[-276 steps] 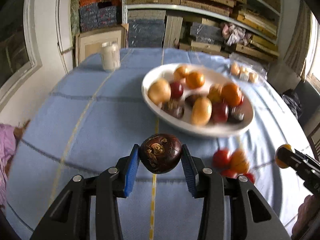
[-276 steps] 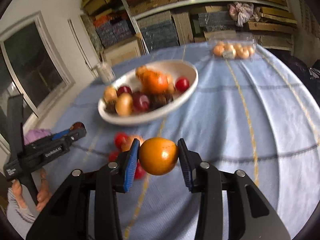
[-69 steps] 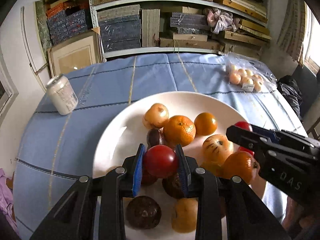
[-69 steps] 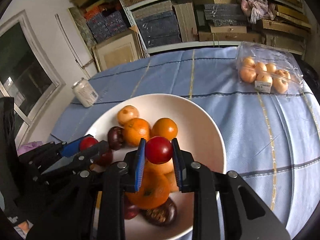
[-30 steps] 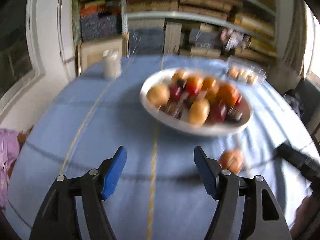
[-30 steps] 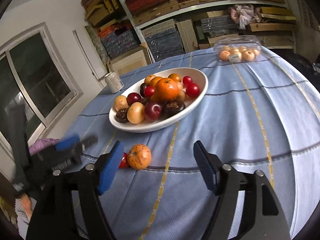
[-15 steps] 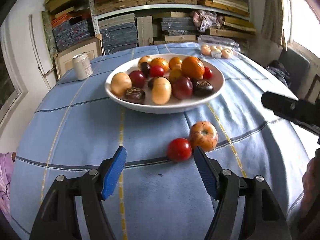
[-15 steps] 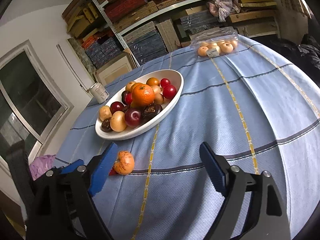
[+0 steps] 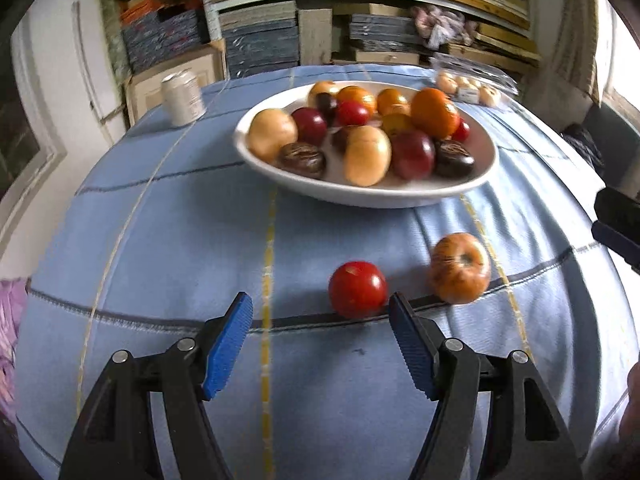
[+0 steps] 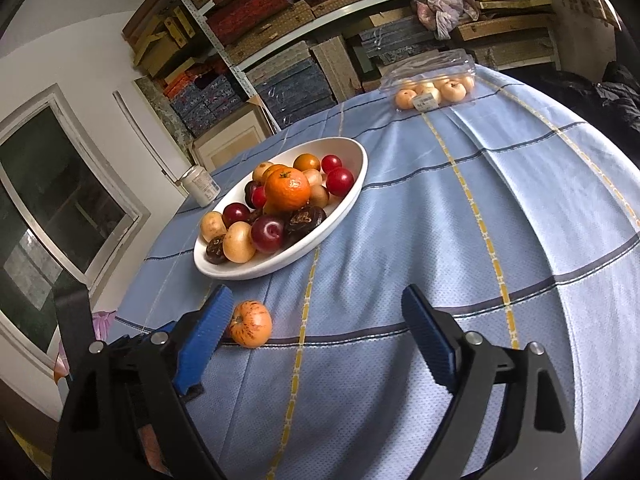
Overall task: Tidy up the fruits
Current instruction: 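Move both open grippers back toward the last tomato and striped fruit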
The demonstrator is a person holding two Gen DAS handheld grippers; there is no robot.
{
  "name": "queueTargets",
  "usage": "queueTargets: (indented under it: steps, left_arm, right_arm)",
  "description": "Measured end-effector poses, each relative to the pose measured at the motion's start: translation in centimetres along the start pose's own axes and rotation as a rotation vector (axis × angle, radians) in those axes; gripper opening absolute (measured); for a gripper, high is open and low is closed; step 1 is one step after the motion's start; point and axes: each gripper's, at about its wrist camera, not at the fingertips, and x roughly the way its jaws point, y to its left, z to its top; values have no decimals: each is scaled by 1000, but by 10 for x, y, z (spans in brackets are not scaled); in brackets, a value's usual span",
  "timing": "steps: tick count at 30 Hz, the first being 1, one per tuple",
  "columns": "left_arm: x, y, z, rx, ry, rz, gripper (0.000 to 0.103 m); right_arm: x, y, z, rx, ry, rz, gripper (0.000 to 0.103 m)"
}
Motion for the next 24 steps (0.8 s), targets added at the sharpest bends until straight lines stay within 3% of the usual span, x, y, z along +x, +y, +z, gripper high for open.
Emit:
queueTargets:
  steps: [11, 15, 20, 24]
  left_arm:
    - [6, 10, 10, -9, -6, -53, 71]
    - [21, 32, 15, -84, 50, -111, 70]
    - [15, 13, 11, 11, 24, -18, 70]
    - [14, 13, 6, 14, 38, -35, 62]
  right_arm:
    - [4, 3, -2, -17, 24, -3, 85]
    - [5, 3, -3, -19, 30, -2, 85]
    - [6, 3, -4, -25, 34, -1, 85]
    - [7, 3, -4, -28, 39, -4, 85]
